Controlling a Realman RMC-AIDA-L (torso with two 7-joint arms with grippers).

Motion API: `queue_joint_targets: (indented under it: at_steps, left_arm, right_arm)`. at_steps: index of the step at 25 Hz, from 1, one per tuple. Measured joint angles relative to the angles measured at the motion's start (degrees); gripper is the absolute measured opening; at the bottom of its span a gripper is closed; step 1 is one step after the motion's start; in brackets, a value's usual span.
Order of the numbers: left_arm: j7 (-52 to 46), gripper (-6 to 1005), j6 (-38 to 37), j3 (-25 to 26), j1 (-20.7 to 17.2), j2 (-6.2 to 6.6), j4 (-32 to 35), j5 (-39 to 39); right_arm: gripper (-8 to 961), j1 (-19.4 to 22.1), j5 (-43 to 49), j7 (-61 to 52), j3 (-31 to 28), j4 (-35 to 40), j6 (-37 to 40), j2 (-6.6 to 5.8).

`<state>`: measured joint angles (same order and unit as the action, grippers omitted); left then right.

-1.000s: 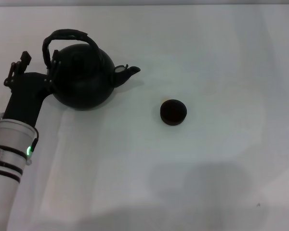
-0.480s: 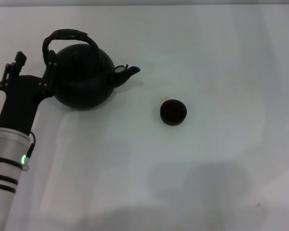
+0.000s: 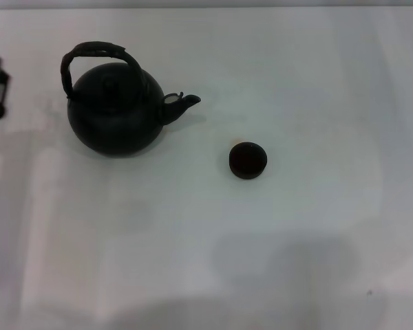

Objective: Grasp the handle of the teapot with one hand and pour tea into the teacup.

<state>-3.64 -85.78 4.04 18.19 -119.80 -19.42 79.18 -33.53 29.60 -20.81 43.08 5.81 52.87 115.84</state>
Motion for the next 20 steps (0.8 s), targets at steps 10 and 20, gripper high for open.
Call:
queue_joint_targets:
  at_steps: [10,20]
  left_arm:
    - [-2.4,744,4.6,2.7,2.8,0.55,4.5,-9.6]
    - [-5.3,740,8.8,2.7,5.6,0.62,7.7,-9.7]
  right_arm:
    - [841,2.6,0.0,-5.1,4.6,-1.2,2.6,0.09]
    - [841,1.9,-0.3,-5.1,4.6,-1.2,2.3,0.08]
